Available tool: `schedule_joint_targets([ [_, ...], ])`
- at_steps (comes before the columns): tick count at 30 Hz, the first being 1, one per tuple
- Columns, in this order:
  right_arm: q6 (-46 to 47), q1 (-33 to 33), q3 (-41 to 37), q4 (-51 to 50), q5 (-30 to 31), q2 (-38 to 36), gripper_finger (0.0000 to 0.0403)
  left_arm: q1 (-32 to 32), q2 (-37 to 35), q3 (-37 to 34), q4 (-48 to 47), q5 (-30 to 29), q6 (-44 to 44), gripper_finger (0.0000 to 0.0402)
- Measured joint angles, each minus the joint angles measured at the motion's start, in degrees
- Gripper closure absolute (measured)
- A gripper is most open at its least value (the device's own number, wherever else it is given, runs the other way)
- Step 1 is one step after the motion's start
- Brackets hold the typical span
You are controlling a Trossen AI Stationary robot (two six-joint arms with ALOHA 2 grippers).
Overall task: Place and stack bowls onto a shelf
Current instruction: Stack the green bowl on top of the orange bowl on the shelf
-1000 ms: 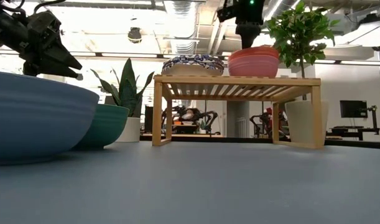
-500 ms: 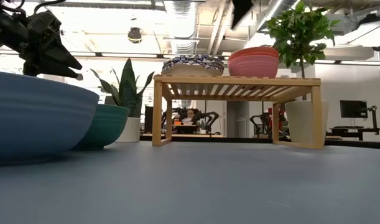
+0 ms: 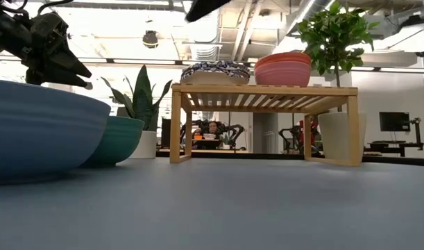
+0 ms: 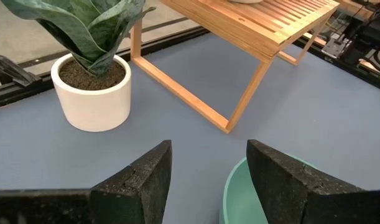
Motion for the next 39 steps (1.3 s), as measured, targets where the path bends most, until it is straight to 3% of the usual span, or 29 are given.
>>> schedule_joint_targets([
  [5, -6.7, -1.2, 0.0, 7.7, -2.2, 6.4, 0.0212, 0.0, 0.0, 0.0, 0.0, 0.0, -0.3, 0.0209],
  [9, -11.3, -2.2, 0.0, 11.7, -6.8, 10.4, 0.0197, 0.0, 0.0, 0.0, -0.3, 0.4, -0.5, 0.0209],
  [21, -20.3, -2.6, 0.1, 16.7, -14.7, 15.9, 0.0203, 0.0, 0.0, -1.7, -0.5, 0.5, -2.2, 0.0209],
  [39, -22.9, -3.0, -0.1, 16.1, -15.2, 21.7, 0.0217, 0.0, 0.0, -1.7, -1.3, 0.5, -3.9, 0.0209],
])
